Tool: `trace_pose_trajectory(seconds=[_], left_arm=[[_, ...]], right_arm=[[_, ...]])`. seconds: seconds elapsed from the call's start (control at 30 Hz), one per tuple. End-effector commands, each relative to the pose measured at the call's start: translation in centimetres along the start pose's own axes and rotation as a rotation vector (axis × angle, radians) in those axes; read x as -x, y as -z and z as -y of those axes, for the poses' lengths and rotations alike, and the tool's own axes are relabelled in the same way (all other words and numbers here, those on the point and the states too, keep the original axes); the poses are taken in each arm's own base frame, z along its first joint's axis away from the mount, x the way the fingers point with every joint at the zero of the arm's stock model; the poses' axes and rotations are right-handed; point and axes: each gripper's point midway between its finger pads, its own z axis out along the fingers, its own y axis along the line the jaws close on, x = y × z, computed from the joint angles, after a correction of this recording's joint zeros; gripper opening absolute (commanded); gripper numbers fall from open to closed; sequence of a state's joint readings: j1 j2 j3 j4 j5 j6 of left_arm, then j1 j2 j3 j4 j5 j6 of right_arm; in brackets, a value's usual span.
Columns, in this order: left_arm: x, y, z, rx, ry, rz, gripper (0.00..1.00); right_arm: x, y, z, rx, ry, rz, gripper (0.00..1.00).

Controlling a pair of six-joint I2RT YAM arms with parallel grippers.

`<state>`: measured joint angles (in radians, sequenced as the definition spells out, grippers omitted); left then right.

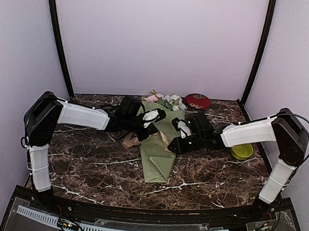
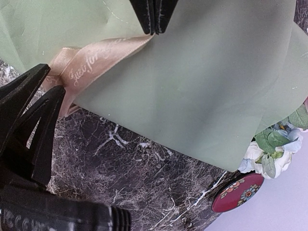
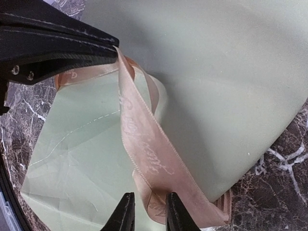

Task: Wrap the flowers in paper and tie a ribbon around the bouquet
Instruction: Cross the ribbon over the folded bouquet.

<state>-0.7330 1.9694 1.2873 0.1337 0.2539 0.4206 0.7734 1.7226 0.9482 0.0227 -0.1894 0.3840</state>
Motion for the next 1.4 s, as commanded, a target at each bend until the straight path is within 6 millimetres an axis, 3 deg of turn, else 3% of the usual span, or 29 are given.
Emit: trace_pose_trajectory(seconds=[0.0, 0.63, 0.67, 0.77, 0.9, 1.13, 1.27, 1.37], left_arm=[[0.1, 0.1, -0.1, -0.008, 0.005, 0.008, 0.00], [-0.2, 0.1, 0.0, -0.013, 0.009, -0.001, 0.00], [-0.1, 0.1, 0.0, -0.013, 0.009, 0.000, 0.00], [-0.3, 0.1, 0.0, -0.013, 0.011, -0.006, 0.00], [-1.0, 0.0, -0.3, 0.002, 0.018, -0.024, 0.00], [-1.9, -0.1, -0.8, 0.003, 0.052, -0.052, 0.01], [-1.5, 0.4, -0.5, -0.020, 0.081, -0.048, 0.35], [-0.7, 2.1, -0.8, -0.030, 0.126, -0.016, 0.51]], right_arm=[[-0.3, -1.0, -0.6, 0.029, 0.000, -0.014, 0.21], [0.1, -2.6, -1.6, 0.080, -0.008, -0.022, 0.21], [0.2, -2.7, -1.6, 0.081, -0.007, -0.023, 0.19], [0.4, -2.7, -1.7, 0.082, -0.004, -0.024, 0.01], [0.6, -1.6, -2.5, 0.107, 0.021, -0.032, 0.00], [-1.5, 2.3, -6.9, 0.352, 0.082, -0.111, 0.00], [-2.4, 2.1, -6.5, 0.348, 0.057, -0.148, 0.00], [-2.5, 1.4, -5.8, 0.322, 0.045, -0.163, 0.00]])
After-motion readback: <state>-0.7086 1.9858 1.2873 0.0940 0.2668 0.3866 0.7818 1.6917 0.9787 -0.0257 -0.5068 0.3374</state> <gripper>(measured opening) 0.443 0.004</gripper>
